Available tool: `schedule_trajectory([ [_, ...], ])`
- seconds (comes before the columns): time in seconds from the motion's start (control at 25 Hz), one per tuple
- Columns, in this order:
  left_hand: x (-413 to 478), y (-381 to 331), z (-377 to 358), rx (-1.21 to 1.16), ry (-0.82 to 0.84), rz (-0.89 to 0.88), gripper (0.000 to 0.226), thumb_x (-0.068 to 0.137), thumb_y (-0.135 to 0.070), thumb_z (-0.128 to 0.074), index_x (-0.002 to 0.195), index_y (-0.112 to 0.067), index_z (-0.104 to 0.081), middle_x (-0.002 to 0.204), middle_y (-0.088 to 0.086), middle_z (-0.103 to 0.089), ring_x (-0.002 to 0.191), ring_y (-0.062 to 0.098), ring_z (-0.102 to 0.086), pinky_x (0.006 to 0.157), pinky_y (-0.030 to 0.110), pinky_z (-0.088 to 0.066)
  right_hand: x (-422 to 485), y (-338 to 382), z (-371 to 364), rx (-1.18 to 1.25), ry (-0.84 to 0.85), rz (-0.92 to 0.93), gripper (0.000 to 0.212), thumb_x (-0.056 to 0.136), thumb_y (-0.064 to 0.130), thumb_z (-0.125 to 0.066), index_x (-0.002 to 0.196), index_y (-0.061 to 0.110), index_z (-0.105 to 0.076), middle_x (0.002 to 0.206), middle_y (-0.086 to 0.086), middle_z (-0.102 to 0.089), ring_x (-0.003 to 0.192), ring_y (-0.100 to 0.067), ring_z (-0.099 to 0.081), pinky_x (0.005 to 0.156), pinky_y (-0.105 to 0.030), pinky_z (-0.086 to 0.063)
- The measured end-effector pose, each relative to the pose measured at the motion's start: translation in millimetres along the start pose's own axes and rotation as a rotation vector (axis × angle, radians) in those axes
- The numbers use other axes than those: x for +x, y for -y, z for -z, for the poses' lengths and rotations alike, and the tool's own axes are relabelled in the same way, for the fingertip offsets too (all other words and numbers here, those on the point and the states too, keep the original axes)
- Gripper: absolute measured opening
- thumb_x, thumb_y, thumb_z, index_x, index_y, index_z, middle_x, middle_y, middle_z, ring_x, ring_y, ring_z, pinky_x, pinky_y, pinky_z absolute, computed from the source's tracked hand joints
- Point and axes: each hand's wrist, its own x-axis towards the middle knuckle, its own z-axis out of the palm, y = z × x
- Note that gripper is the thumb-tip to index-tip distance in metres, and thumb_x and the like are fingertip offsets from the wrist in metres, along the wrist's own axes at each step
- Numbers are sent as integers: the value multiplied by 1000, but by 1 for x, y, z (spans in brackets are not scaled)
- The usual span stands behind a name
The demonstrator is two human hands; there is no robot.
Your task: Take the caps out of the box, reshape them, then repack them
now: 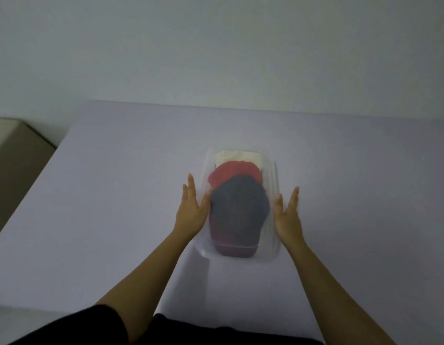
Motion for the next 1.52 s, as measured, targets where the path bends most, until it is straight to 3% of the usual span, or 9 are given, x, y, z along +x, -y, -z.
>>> schedule_trajectory([
  [0.16,-60,17,-16,-299,-8,295,72,90,-56,-40,149,-29,-8,152,12,-33,132,37,-42,106,52,-38,-40,-42,-10,86,107,-200,75,84,67,-41,147,33,-18,149,-6,-38,130,-30,-44,108,-48,-36],
  [0.28,-56,14,-29,-272,-50,258,64,90,-53,-45,143,-21,-29,135,12,-53,115,34,-56,99,51,-47,-37,-44,-16,119,88,-159,59,85,59,-49,133,25,-47,126,-5,-60,112,-25,-58,98,-47,-47],
  [0.44,-20,-17,-36,-296,-57,215,58,90,-50,-47,139,-21,-34,126,9,-58,104,30,-60,95,49,-50,6,-25,5,94,36,-88,48,85,55,-50,120,22,-57,106,-3,-67,99,-26,-63,89,-48,-51],
  [0.64,58,-70,-45,-322,-44,169,58,90,-50,-48,138,-20,-35,117,5,-56,104,30,-59,93,52,-50,90,13,26,135,16,-51,39,86,52,-53,114,25,-58,102,-2,-65,96,-25,-62,86,-49,-53],
  [0.96,146,-95,-68,-288,-52,185,59,90,-53,-46,138,-20,-35,112,5,-54,100,31,-57,88,54,-52,182,31,29,161,57,-81,46,86,52,-54,120,21,-58,107,-4,-66,94,-22,-63,84,-47,-55],
  [1.12,161,-96,-72,-231,-38,172,61,90,-55,-43,138,-20,-31,118,7,-56,100,31,-57,89,52,-52,193,40,36,152,136,-83,57,90,48,-51,138,20,-41,118,2,-53,106,-24,-56,79,-33,-52],
  [1.24,160,-100,-67,-186,6,162,67,92,-53,-43,143,-16,-23,134,15,-51,111,34,-55,96,46,-47,190,45,39,42,149,-42,68,91,51,-47,145,16,-27,139,-8,-46,125,-28,-47,97,-36,-44],
  [1.4,157,-112,-48,6,-29,64,76,94,-49,-41,149,-9,-8,156,15,-21,142,34,-25,111,45,-29,177,63,45,-352,-31,212,76,93,52,-39,149,10,-11,158,-11,-14,144,-27,-20,114,-41,-23],
  [1.52,157,-155,-19,265,-40,-177,63,100,-41,-24,149,-7,-5,160,11,-4,147,26,-3,117,43,-14,168,117,58,-492,-70,388,66,98,47,-29,149,8,-12,159,-11,-11,144,-27,-18,116,-38,-18],
])
